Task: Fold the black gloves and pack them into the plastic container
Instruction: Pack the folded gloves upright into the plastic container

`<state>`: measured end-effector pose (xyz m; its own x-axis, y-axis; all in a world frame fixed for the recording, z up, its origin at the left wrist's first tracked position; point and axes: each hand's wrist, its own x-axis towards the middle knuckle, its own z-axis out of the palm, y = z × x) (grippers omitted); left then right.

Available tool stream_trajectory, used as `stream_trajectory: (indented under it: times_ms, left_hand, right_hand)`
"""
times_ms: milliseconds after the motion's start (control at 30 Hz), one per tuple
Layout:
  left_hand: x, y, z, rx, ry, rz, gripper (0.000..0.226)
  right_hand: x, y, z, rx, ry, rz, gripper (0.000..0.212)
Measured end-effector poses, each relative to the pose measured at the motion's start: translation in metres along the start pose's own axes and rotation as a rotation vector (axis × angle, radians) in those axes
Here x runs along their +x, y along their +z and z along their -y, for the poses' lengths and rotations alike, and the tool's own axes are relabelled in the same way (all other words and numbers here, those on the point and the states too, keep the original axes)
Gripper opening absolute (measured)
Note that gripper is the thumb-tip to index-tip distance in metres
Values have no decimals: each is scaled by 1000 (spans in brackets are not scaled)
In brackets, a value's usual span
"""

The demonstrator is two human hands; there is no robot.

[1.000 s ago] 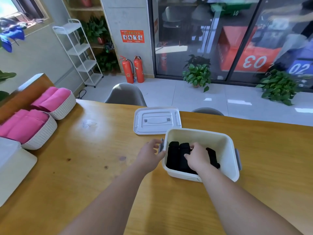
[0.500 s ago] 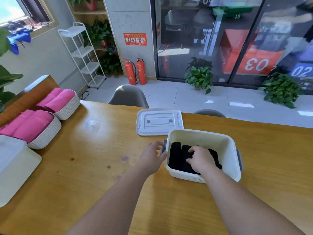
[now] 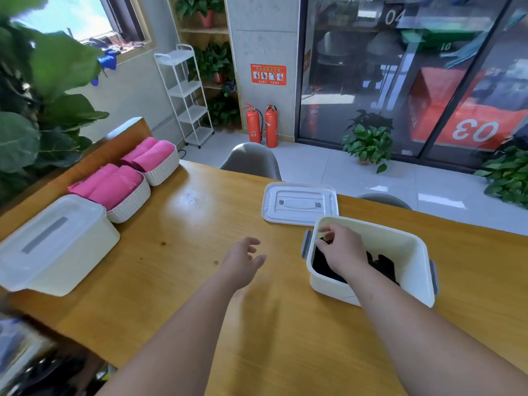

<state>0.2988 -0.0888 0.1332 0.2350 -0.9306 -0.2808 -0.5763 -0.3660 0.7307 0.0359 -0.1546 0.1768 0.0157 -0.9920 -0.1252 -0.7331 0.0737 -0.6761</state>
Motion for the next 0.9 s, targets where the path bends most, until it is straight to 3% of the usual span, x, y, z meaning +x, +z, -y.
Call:
stream_trajectory:
  times_ms: [133,300,600,900]
  left_hand:
    - [-21,-23,40,27,-74,-54,40]
    - [-55,-47,98,48,-205,-97,39]
    - [-109,-71,172,65,-338,-82,47]
    - [-128,-53,201,95,-435,-39,54]
  right_hand:
    - [-14,27,40,16,-136,74,17]
    - [-38,79,67,-119,-232,325,24]
    - [-81,173,72,-316,-228,676,37]
    - [-129,237,73,-423,-243,950,51]
